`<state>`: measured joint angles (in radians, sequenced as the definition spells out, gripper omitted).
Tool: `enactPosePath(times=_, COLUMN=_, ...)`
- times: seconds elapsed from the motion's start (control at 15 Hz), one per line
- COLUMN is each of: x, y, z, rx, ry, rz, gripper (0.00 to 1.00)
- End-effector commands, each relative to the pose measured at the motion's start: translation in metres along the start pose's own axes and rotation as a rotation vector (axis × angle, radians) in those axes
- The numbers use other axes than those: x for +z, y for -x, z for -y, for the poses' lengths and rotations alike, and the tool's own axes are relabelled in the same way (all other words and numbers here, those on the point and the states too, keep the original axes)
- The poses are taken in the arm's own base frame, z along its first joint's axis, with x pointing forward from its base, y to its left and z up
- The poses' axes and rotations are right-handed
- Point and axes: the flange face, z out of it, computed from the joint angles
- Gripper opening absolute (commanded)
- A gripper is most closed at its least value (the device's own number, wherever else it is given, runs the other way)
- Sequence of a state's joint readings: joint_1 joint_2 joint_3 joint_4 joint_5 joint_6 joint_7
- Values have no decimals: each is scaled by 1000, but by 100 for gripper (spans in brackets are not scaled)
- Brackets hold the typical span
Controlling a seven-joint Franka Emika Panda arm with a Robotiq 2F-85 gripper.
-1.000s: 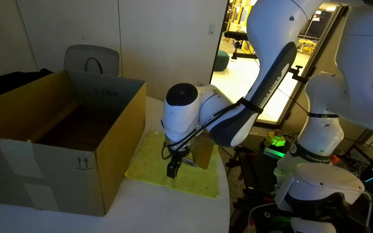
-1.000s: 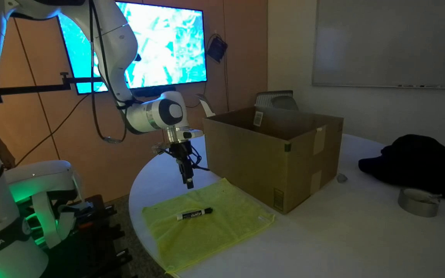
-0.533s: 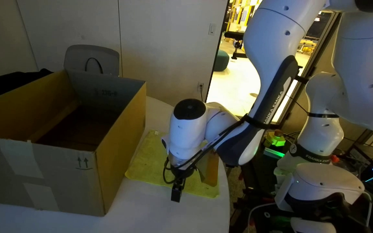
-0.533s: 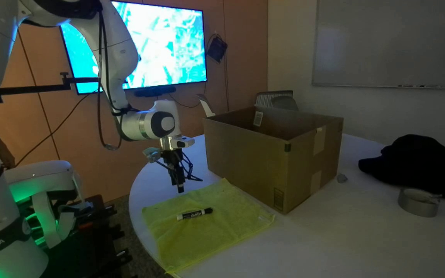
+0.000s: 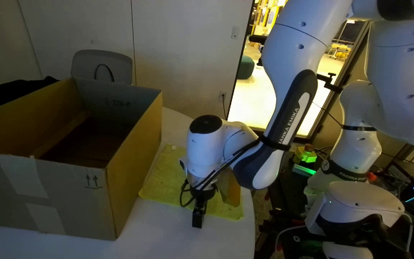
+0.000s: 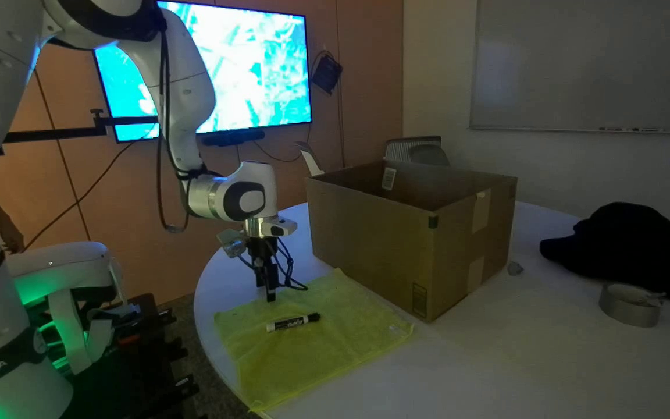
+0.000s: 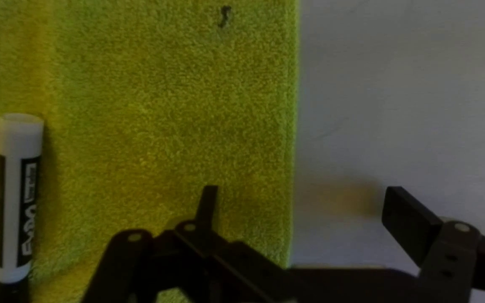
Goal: Put the black marker on the yellow towel, fold the towel and place it inside the brown box
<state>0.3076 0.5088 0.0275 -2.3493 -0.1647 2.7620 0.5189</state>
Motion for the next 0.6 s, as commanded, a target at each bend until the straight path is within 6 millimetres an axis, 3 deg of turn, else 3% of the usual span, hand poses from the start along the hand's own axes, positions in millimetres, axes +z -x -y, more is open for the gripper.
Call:
enactPosePath(times=0.0, x=0, y=-4, z=-4, rx=-17, ry=-60, rz=-4, gripper=100)
enactPosePath(times=0.4, x=6, y=-5, z=-15, rx=-37, ry=-141, rz=25, gripper=100)
enactPosePath(times=0.53, x=6, y=-6, z=-19, rx=-45, ry=-165, rz=37, gripper=86)
